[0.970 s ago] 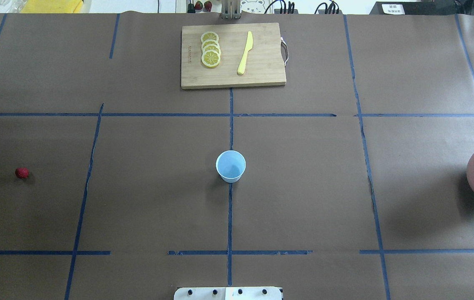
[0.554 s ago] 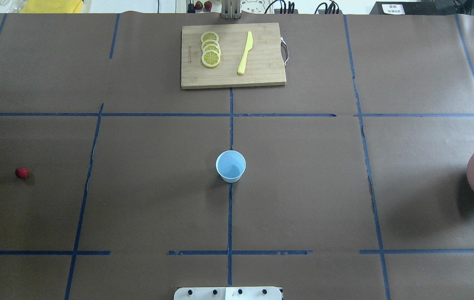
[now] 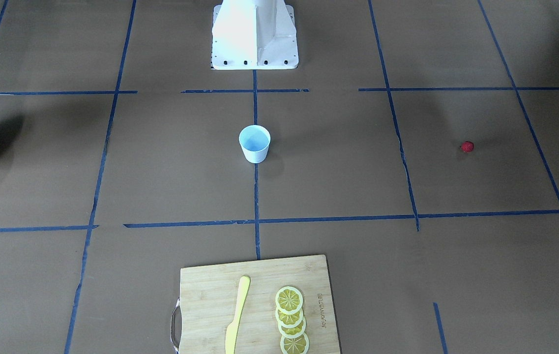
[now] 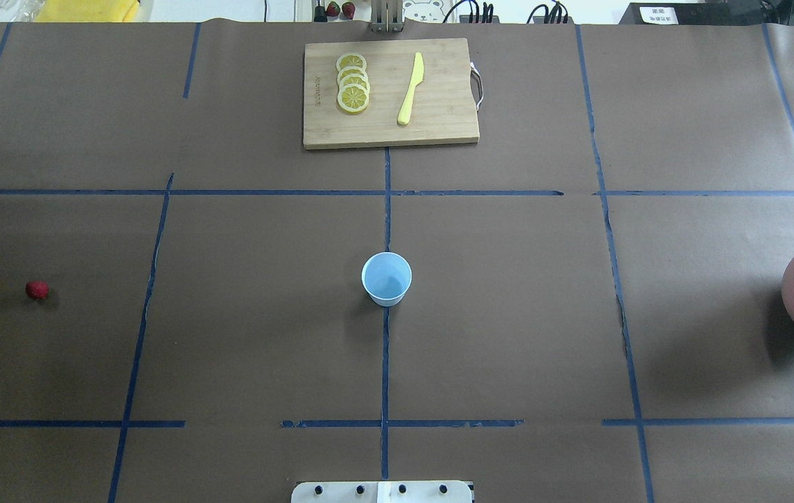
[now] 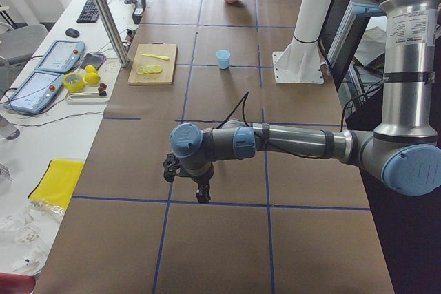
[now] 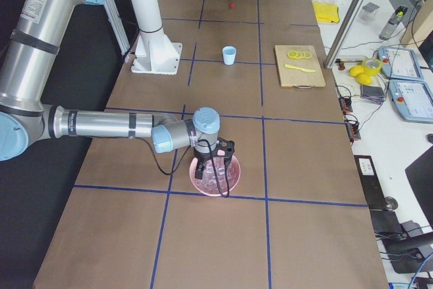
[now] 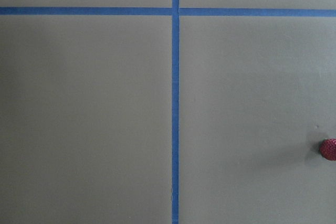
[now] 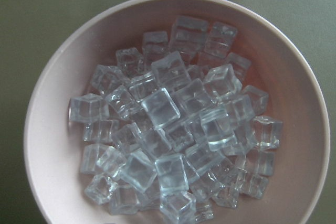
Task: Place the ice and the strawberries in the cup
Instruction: 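Lower the right gripper into the pink bowl and grasp an ice cube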
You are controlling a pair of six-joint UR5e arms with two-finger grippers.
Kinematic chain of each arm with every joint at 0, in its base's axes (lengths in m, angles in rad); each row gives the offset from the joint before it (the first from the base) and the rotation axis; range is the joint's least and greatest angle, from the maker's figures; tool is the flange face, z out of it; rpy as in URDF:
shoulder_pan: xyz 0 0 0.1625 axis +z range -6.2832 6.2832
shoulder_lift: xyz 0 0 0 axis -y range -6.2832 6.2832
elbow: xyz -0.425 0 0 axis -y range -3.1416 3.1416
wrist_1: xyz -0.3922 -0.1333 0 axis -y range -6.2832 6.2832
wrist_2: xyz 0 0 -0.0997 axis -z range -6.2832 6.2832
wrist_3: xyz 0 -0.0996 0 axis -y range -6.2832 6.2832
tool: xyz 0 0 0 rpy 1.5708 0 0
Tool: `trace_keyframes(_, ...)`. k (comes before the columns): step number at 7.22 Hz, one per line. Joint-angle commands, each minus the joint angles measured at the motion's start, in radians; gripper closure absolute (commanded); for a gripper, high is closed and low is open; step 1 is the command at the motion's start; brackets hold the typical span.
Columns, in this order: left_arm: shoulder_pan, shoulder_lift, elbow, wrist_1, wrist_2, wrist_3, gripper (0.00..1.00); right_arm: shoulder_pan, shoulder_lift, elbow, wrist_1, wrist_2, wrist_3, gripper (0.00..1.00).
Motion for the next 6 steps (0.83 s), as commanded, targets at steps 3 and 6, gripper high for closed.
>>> trace_keyframes(3,0.0,0.014,-0.003,-0.021,-0.009,0.0,0.0,-0.073,0.044,-0.039,0.009,-0.016,0.1,0.08)
trace_keyframes(6,0.0,0.014,-0.004,-0.023,-0.009,0.0,0.0,-0.073,0.052,-0.065,0.012,-0.016,0.097,0.22)
